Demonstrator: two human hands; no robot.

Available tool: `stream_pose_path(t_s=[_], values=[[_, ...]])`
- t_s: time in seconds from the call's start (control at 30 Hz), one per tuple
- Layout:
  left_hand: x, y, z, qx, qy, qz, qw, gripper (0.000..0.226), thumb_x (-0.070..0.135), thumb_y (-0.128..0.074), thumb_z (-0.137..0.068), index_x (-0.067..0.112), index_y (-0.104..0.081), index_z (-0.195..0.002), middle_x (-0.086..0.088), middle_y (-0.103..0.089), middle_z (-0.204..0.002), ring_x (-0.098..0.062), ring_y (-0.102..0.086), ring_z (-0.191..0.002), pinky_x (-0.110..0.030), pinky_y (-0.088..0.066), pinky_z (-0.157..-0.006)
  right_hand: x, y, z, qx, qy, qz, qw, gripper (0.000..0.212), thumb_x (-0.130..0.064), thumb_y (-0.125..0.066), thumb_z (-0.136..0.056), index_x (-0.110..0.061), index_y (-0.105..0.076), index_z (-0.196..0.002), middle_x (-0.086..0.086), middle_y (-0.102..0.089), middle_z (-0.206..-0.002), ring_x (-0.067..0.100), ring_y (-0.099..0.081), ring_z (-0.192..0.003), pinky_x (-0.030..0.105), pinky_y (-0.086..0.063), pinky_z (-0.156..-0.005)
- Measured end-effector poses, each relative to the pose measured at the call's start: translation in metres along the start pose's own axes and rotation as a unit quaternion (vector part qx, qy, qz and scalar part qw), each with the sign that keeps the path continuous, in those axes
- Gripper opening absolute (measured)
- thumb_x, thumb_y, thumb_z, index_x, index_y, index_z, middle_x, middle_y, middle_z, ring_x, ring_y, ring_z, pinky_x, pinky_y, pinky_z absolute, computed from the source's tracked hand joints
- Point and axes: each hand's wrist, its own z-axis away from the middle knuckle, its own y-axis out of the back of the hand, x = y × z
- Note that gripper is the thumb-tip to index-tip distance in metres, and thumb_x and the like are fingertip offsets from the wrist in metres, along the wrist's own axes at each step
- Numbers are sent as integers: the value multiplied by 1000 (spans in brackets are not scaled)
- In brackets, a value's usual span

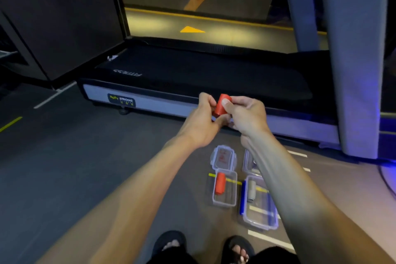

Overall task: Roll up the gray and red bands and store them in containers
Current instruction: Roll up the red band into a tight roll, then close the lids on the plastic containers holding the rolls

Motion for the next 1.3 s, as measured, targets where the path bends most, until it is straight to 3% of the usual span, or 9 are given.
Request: stream_pose_path(t_s=[0.2, 0.4, 0.47, 0.63, 0.7, 0.83, 0.93, 1.1, 1.3], values=[[-99, -52, -11, -103, 95, -8, 990, 31, 38, -67, -95, 33, -45, -114, 6, -66, -99, -14, -65, -81, -29, -49, -74, 73, 12, -62, 13, -82, 95, 992, 18, -18, -82, -86, -22, -65, -82, 3, -71, -87, 17, -73, -74, 39, -64, -71], [-227, -145, -4, -230, 202, -62, 950, 19, 26, -70, -94, 22, -58, -109, 6, -68, -86, -15, -63, -78, -21, -46, -71, 247, 54, -75, 19, -198, 249, 948, 31, -11, -88, -76, -22, -58, -77, 10, -72, -85, 33, -73, -83, 54, -61, -79], [-262, -174, -1, -248, 236, -54, 938, 14, 22, -70, -93, 23, -57, -100, 4, -69, -78, -19, -66, -74, -29, -55, -79, 294, 60, -81, -3, -223, 289, 931, 28, -14, -89, -76, -18, -62, -70, 12, -74, -81, 32, -74, -80, 52, -61, -80], [-316, -230, -13, -237, 275, -43, 931, 14, 21, -67, -95, 23, -54, -92, 6, -70, -67, -2, -55, -44, -33, -55, -66, 373, 56, -108, -23, -239, 366, 899, 23, -28, -90, -73, -20, -69, -73, -6, -72, -76, 20, -72, -77, 35, -59, -78], [-332, -248, -21, -225, 282, -44, 932, 16, 29, -67, -94, 24, -53, -100, 4, -72, -74, -8, -59, -54, -33, -54, -72, 390, 50, -119, -64, -212, 432, 874, 19, -30, -86, -77, -20, -70, -79, -1, -72, -85, 23, -71, -87, 28, -52, -73], [-347, -272, -28, -241, 290, -65, 924, 44, 46, -64, -92, 27, -49, -128, 5, -71, -84, -26, -67, -92, -38, -54, -84, 406, 32, -134, -176, -136, 592, 775, 22, -25, -69, -92, -17, -68, -112, 12, -69, -117, 35, -66, -111, 39, -51, -90], [-352, -280, -31, -253, 299, -58, 918, 53, 55, -57, -81, 39, -45, -130, -3, -73, -96, -27, -70, -94, -40, -56, -86, 414, 22, -145, -184, -141, 643, 730, 29, -18, -59, -99, -14, -60, -127, 14, -62, -129, 35, -62, -119, 42, -51, -92], [-340, -282, -37, -238, 271, -54, 931, 53, 34, -68, -81, 48, -43, -126, 3, -70, -90, -26, -68, -91, -40, -57, -84, 420, 18, -152, -185, -158, 653, 717, 28, -10, -60, -96, -11, -62, -124, 16, -65, -124, 37, -64, -115, 42, -54, -86], [-335, -280, -37, -234, 249, -63, 938, 67, 35, -75, -82, 50, -41, -138, 7, -70, -94, -22, -66, -102, -36, -54, -88, 427, 13, -150, -180, -178, 639, 727, 25, -4, -58, -96, -5, -63, -121, 19, -66, -122, 38, -65, -113, 41, -55, -87]])
